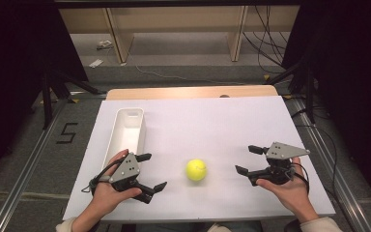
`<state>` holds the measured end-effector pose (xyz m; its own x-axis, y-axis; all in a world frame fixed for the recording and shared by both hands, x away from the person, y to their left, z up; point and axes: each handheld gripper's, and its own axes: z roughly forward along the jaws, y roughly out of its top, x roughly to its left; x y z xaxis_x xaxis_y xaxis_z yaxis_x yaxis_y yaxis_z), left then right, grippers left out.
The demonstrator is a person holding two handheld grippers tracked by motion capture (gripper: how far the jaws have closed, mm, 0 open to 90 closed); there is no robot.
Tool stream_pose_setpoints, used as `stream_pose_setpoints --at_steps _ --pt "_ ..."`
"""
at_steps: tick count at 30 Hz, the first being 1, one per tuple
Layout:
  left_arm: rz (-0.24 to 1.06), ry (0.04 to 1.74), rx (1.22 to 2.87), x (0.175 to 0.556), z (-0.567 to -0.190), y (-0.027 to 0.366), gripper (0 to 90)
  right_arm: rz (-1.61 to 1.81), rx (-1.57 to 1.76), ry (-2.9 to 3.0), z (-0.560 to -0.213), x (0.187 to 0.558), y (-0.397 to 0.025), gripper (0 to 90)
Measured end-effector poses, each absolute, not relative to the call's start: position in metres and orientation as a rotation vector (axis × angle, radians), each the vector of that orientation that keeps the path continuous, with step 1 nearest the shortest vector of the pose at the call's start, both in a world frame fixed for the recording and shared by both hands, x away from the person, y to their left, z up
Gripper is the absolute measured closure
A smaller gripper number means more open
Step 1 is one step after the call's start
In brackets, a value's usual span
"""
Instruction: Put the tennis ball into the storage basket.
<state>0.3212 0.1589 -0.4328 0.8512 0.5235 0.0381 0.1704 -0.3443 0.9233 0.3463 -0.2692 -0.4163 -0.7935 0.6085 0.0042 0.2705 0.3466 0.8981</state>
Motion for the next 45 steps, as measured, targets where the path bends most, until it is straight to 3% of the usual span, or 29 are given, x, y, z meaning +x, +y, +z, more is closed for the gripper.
stream_pose_setpoints --at_steps 45 --pt "0.403 0.512 1.910 0.3214 -0.4313 0.1593 0.0 1.441 0.786 2.262 -0.4179 0.3537 -0.2667 15.6"
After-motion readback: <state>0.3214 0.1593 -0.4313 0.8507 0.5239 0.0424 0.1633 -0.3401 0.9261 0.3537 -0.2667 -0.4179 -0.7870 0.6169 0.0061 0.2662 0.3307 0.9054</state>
